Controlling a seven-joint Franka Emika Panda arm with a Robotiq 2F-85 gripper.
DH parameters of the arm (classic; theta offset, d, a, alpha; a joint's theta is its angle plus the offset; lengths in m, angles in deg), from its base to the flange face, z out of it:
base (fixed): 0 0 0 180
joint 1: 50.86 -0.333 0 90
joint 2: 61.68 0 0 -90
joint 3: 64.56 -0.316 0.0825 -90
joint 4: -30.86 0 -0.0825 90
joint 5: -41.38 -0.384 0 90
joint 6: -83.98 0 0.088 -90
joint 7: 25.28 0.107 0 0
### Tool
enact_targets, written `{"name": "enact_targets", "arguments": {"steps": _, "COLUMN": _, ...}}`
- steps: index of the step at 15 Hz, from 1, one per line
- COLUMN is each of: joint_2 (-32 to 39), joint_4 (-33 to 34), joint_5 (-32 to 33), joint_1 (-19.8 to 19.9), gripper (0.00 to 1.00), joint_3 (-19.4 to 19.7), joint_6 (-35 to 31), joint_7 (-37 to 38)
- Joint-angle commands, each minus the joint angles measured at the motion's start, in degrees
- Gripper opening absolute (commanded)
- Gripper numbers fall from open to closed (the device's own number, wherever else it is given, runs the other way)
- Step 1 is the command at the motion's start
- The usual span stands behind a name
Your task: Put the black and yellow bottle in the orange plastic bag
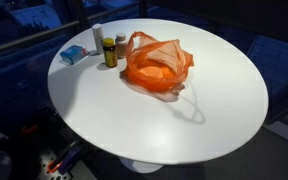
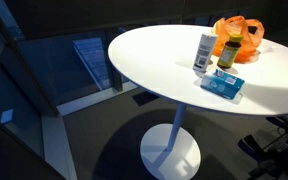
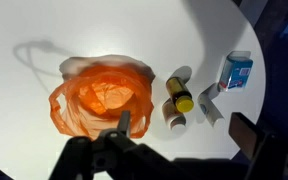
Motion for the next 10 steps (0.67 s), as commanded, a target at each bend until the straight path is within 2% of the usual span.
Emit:
{"name": "enact_targets", "arguments": {"steps": 1, "joint_2": 0.2, "joint_4": 0.2, "joint_5": -0.6, "joint_1": 1.2, "gripper": 1.00, "joint_3": -0.9, "joint_6": 0.1, "joint_7": -0.5}}
{"name": "enact_targets", "arguments": {"steps": 5, "joint_2": 0.2, "joint_4": 0.0, "joint_5": -0.5, "joint_1": 1.1, "gripper": 1.00, "joint_3": -1.1, "joint_6": -0.1, "joint_7": -0.3}}
{"name": "enact_targets", "arguments": {"steps": 10, "joint_2": 0.8, "joint_4": -0.8, "joint_5": -0.5, "joint_1": 0.4, "gripper": 1.00, "joint_3": -3.9, "joint_6": -1.2, "joint_7": 0.9}}
